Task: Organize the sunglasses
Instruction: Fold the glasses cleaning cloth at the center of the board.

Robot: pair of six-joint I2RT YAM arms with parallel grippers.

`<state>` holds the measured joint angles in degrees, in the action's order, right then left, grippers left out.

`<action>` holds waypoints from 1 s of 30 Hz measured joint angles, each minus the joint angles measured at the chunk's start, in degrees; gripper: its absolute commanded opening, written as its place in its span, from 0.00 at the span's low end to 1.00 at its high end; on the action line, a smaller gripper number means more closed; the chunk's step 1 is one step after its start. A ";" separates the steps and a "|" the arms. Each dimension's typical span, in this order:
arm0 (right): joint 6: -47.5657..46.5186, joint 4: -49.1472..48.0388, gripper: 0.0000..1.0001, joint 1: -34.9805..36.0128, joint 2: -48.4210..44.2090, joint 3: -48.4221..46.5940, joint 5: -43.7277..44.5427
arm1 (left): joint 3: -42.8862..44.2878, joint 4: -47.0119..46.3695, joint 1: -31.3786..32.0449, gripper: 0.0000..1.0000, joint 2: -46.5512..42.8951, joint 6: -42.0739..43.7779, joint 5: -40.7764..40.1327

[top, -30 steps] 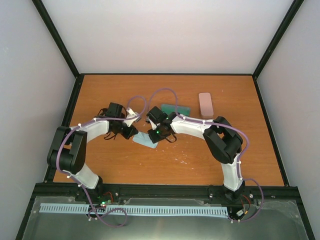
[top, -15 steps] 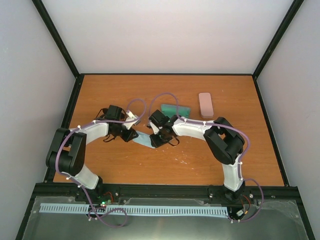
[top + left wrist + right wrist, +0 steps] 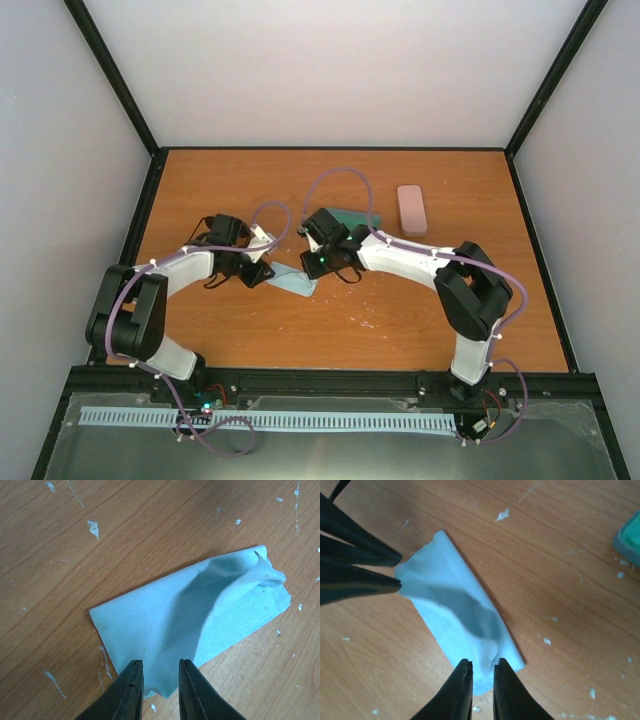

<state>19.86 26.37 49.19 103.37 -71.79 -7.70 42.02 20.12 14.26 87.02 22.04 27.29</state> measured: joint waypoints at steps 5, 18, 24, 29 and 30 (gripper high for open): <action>0.09 1.86 0.12 -0.07 5.92 -5.86 1.44 | -0.02 0.00 0.00 0.22 -0.24 0.00 -0.07; 0.28 4.90 0.59 -0.04 9.55 -6.47 1.62 | -0.37 -0.44 0.00 0.37 -0.98 -0.15 -1.01; 1.84 7.58 0.56 -0.15 6.58 -4.61 3.67 | 2.75 -0.46 0.00 0.36 -0.11 -0.28 -1.29; 2.51 9.05 0.52 -0.15 8.39 -5.05 2.69 | 4.59 -0.92 0.00 0.36 0.24 -0.28 -1.40; 2.67 9.33 0.52 -0.15 9.35 -5.53 2.43 | 4.61 -0.92 0.00 0.36 0.24 -0.28 -1.40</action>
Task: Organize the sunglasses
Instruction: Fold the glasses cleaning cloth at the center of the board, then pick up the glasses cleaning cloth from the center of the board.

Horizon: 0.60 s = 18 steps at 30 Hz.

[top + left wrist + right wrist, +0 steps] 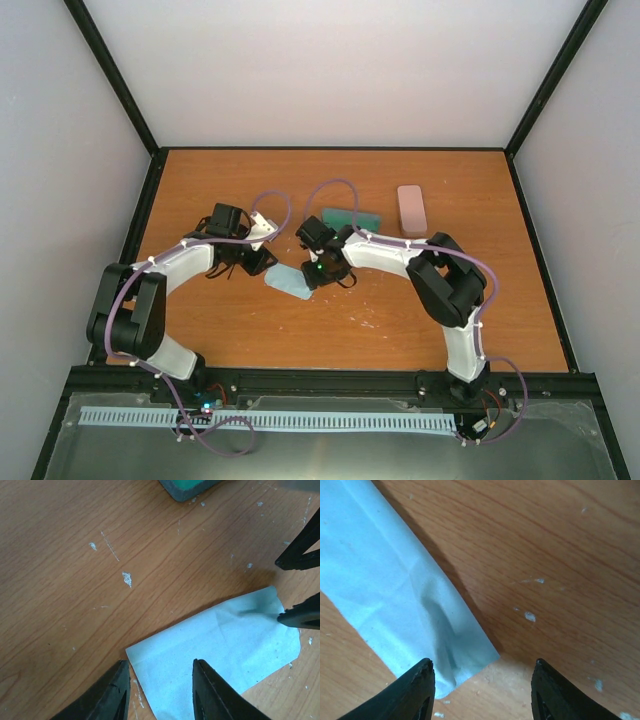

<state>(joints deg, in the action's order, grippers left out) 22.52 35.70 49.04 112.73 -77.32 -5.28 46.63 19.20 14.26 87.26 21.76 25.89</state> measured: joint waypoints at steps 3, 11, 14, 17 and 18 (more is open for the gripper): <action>0.11 0.50 0.50 0.00 2.03 -0.94 -0.59 | 0.00 0.02 0.00 0.36 0.00 0.00 -0.17; 0.59 1.20 0.19 -0.04 4.11 -3.48 -2.12 | 0.00 0.00 0.00 0.35 0.00 -0.02 -0.48; 0.74 1.60 0.08 -0.04 4.37 -3.63 -2.80 | 0.00 -0.04 0.00 0.35 0.00 -0.02 -0.70; 0.85 2.05 0.03 -0.07 4.46 -3.63 -3.17 | 0.00 -0.15 0.00 0.35 0.00 -0.02 -0.81; 0.96 2.12 0.03 -0.04 4.50 -3.63 -3.21 | 0.00 -0.22 0.00 0.35 0.07 -0.02 -0.79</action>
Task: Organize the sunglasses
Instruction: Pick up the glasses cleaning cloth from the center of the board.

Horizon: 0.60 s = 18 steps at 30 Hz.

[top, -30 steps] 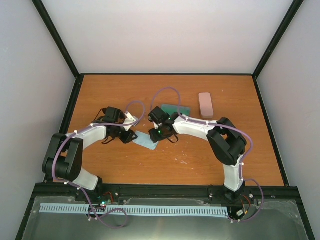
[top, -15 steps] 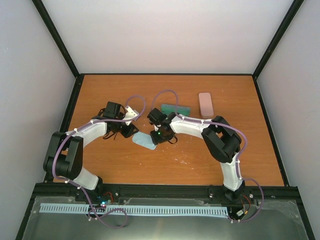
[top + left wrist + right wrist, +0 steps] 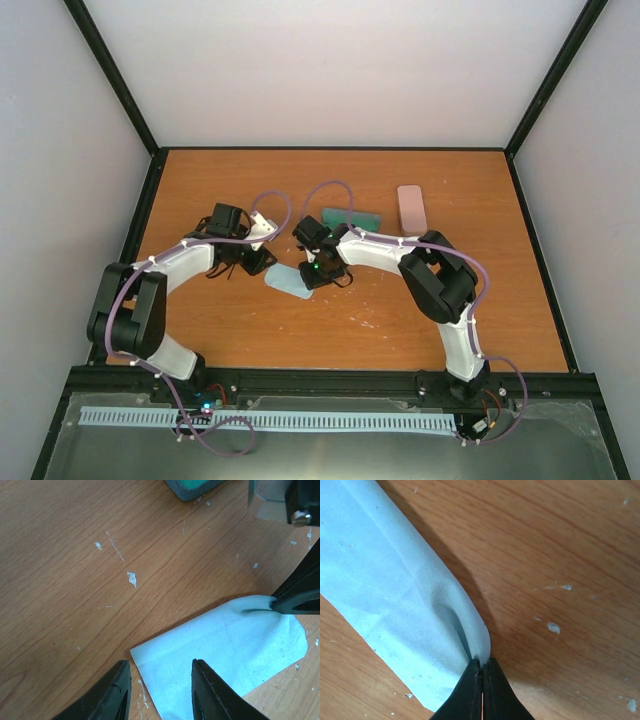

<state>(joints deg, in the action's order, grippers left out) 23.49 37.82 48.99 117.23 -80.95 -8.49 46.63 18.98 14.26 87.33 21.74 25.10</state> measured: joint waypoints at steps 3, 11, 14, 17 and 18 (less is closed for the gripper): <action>-0.04 0.07 0.03 0.00 0.00 0.00 0.24 | 0.00 -0.15 0.00 0.37 0.83 0.02 0.02; -0.15 0.76 0.03 0.07 0.00 -0.44 3.23 | 2.99 0.39 0.00 0.42 7.28 1.20 0.13; -0.33 1.84 0.03 0.02 0.09 -0.90 4.24 | 4.55 0.37 0.00 0.42 9.33 1.97 -0.02; -0.35 2.36 0.03 0.00 0.13 -1.14 4.87 | 5.46 0.37 0.00 0.42 10.54 2.80 -0.04; -0.35 2.47 0.03 0.00 0.15 -1.18 4.98 | 5.75 0.39 0.00 0.42 10.91 3.06 -0.04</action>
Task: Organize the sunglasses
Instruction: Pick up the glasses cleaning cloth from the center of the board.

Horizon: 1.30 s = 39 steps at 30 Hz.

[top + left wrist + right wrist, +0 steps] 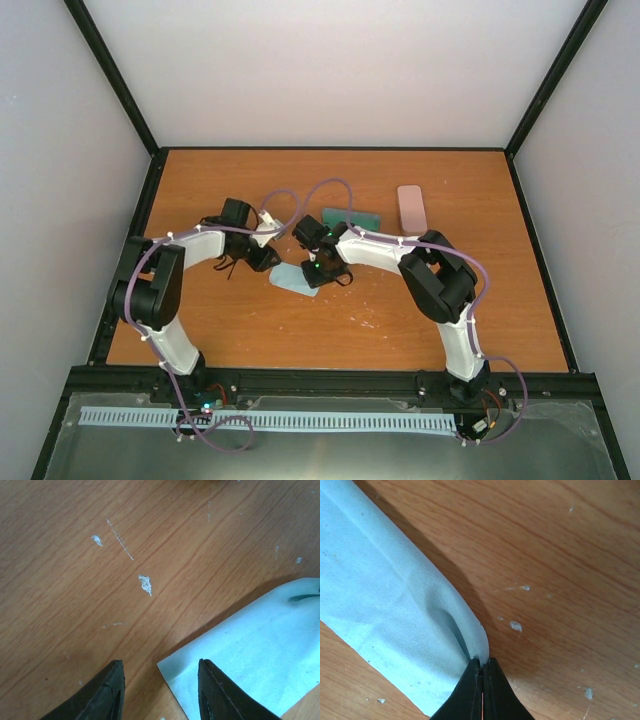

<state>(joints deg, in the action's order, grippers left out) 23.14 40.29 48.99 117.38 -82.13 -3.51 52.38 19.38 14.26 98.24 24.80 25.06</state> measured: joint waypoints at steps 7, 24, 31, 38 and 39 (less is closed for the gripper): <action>0.00 0.20 0.03 -0.11 0.00 0.00 0.15 | 0.61 0.90 0.02 0.41 1.57 1.66 0.70; 0.04 0.17 0.03 -0.22 0.00 0.00 0.13 | 1.53 -0.55 1.25 0.10 4.59 3.32 2.29; 0.07 0.15 0.03 -0.35 0.00 0.00 0.24 | -1.51 -1.57 1.51 0.01 2.82 3.48 3.26; 0.33 0.15 0.03 -0.55 0.00 0.00 1.86 | -1.88 -1.18 1.62 0.00 2.38 2.95 4.35; 0.33 0.15 0.03 -0.55 0.00 0.00 2.25 | -1.77 -0.90 1.62 0.01 2.38 2.80 4.44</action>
<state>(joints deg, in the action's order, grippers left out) 23.46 40.45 48.45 117.38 -82.13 -1.26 50.61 18.48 15.88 100.62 27.59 29.50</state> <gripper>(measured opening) 0.031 0.018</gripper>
